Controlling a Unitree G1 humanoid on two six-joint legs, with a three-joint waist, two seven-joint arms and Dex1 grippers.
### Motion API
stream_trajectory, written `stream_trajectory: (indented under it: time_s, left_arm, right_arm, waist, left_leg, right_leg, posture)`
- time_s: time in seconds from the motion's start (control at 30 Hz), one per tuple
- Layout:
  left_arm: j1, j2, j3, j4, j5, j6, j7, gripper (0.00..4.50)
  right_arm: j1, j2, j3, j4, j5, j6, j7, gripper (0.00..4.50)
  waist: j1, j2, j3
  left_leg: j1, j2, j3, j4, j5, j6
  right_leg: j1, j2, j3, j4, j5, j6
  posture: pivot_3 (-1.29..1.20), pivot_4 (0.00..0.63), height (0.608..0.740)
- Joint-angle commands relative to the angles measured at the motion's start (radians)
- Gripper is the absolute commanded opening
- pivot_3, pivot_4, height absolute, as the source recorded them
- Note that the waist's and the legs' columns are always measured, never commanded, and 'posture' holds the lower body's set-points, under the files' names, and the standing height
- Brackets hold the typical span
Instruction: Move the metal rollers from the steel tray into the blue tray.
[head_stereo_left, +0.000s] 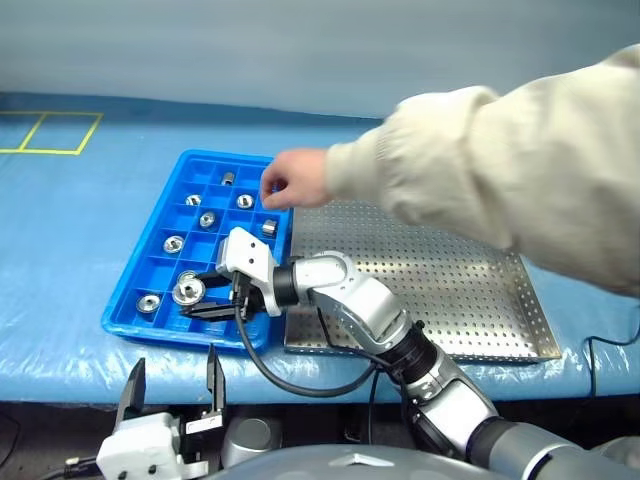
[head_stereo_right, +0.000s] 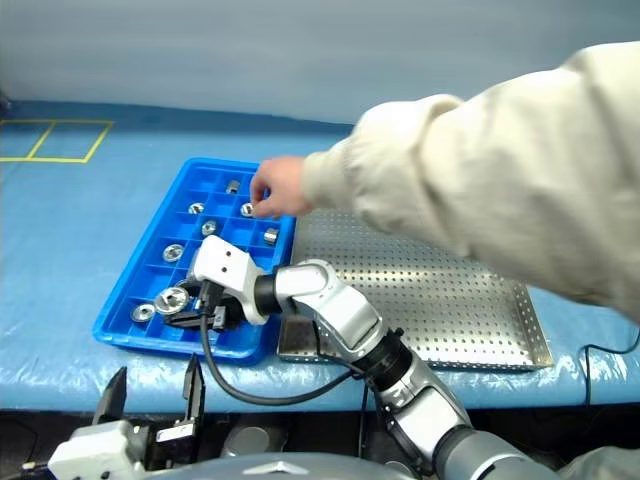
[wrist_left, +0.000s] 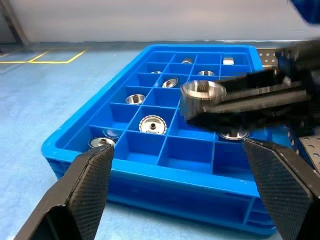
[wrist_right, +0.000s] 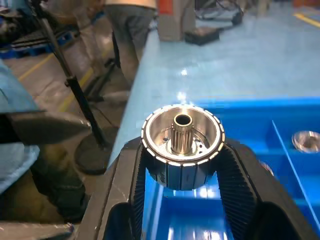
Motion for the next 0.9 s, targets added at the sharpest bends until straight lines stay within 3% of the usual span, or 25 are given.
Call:
stream_trajectory:
  time_s: [0.03,0.27,0.6,0.73,0.9]
  left_arm:
    - [0.018,-0.011,-0.026,0.009,0.032,-0.043,0.021,4.5]
    - [0.036,-0.02,-0.038,0.011,0.054,-0.062,0.048,4.5]
    - [-0.011,-0.01,-0.049,-0.002,0.057,-0.02,0.035,4.5]
    - [-0.026,0.007,-0.044,-0.002,0.04,-0.015,0.023,4.5]
    - [-0.076,0.025,-0.033,-0.009,0.013,0.036,-0.013,4.5]
  right_arm:
    - [-0.004,0.01,0.028,-0.001,0.009,-0.02,0.019,1.69]
    - [0.001,0.04,0.076,0.15,-0.036,-0.095,0.008,1.69]
    - [-0.021,0.016,-0.013,0.187,-0.049,-0.09,-0.02,1.69]
    - [-0.026,-0.049,-0.091,0.08,0.043,0.026,0.035,1.69]
    - [-0.032,-0.119,-0.166,-0.008,0.106,0.112,0.039,1.69]
  waist:
    - [0.029,0.0,0.0]
    - [0.139,0.0,0.0]
    - [0.314,0.0,-0.001]
    - [0.363,0.0,-0.001]
    - [0.374,0.001,-0.002]
  left_leg:
    - [0.0,0.0,-0.001,0.0,0.0,0.0]
    - [-0.002,0.0,-0.004,0.001,0.0,0.0]
    - [-0.003,0.0,-0.004,0.002,-0.002,-0.005]
    - [-0.005,0.0,-0.004,0.002,-0.002,-0.009]
    - [-0.005,0.0,-0.004,0.002,-0.002,-0.013]
  right_leg:
    - [0.0,-0.001,-0.001,0.0,0.0,0.0]
    - [-0.001,-0.001,-0.005,0.001,-0.001,-0.001]
    - [-0.002,-0.001,-0.007,0.001,-0.002,-0.001]
    - [-0.003,-0.002,-0.008,0.001,-0.002,-0.001]
    - [-0.004,-0.002,-0.01,0.001,-0.002,0.0]
  posture:
    - [0.65,0.15,0.74]
    - [0.67,0.15,0.74]
    - [0.64,0.15,0.74]
    - [0.59,0.15,0.74]
    - [0.53,0.15,0.74]
